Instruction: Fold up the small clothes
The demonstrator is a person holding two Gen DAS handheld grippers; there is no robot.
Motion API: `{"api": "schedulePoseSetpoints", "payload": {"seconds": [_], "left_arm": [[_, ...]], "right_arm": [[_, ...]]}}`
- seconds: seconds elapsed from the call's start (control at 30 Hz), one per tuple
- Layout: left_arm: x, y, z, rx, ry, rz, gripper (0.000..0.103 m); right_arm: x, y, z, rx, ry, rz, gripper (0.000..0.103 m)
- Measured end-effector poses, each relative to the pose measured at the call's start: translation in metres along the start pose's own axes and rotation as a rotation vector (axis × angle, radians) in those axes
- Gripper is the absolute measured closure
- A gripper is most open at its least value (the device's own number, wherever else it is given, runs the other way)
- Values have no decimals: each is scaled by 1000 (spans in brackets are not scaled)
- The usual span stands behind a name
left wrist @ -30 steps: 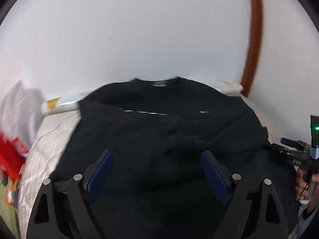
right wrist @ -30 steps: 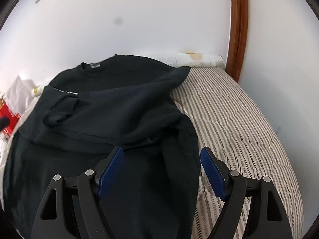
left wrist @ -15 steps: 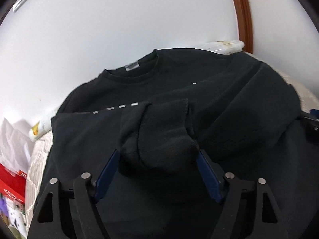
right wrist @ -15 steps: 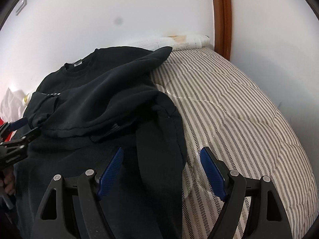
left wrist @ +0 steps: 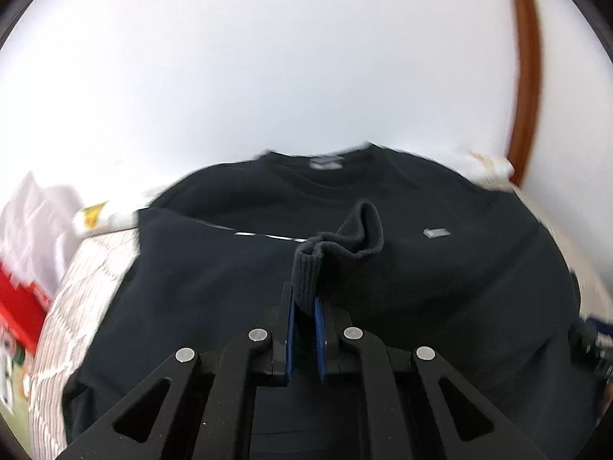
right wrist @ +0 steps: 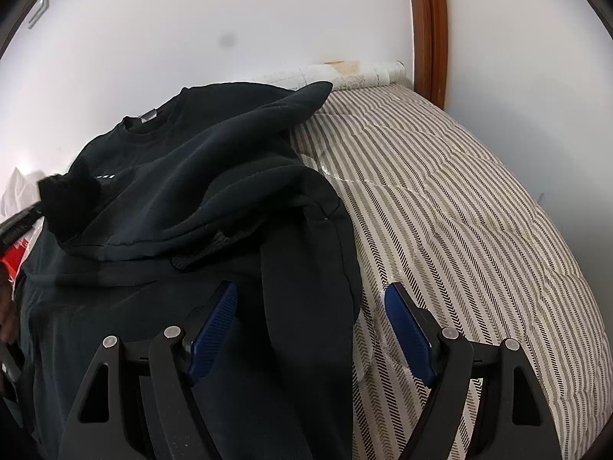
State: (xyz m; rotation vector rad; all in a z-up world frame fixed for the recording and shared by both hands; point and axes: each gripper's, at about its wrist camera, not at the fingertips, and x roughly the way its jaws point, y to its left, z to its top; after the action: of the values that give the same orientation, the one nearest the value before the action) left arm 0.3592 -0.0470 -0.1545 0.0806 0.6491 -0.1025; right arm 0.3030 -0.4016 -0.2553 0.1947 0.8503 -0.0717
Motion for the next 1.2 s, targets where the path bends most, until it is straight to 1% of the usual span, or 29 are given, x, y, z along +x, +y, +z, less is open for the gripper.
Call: {"api": "schedulePoseSetpoints", "payload": {"seconds": [0.07,0.13,0.17,0.3,0.37,0.47,0.6,0.63,0.7,0.73,0.77,0.8,0.83,0.87,1.2], "left_arm": [[-2,24,0,-55,4,-1,94],[-3,44,-7,-108,34,-19,94],[-2,48,-12,-119,48,-25,94],[3,61,-36,-152,79,-48,93],[7,63,-44,-169,79,-52,90],[7,61,-47,-144,69,-37,89],[6,55,-50,-94,37,4,83],[8,55,-50,-89,43,12,81],[11,59,-49,-109,56,0,80],[11,62,-49,-127,58,-8,76],[12,66,-49,-145,59,-8,70],[12,69,-50,-157,60,-5,66],[13,71,-50,-168,61,-3,60],[13,73,-50,-177,62,-3,59],[22,87,-53,-258,93,-57,54]], "right_arm": [[0,-1,0,3,0,4,25],[1,-1,0,6,1,8,25],[1,-1,1,7,2,10,25],[2,-2,1,8,2,16,25],[3,-3,1,9,0,22,25],[3,-4,1,10,-3,34,25],[2,-6,1,22,-6,40,25],[2,-6,1,26,-7,44,25],[2,-7,1,30,-8,47,25],[2,-7,1,32,-8,49,25],[2,-7,1,32,-8,48,25],[2,-7,1,32,-9,48,25],[2,-7,1,30,-10,48,25],[2,-6,1,30,-11,47,25],[1,-7,0,31,-15,47,25]]}}
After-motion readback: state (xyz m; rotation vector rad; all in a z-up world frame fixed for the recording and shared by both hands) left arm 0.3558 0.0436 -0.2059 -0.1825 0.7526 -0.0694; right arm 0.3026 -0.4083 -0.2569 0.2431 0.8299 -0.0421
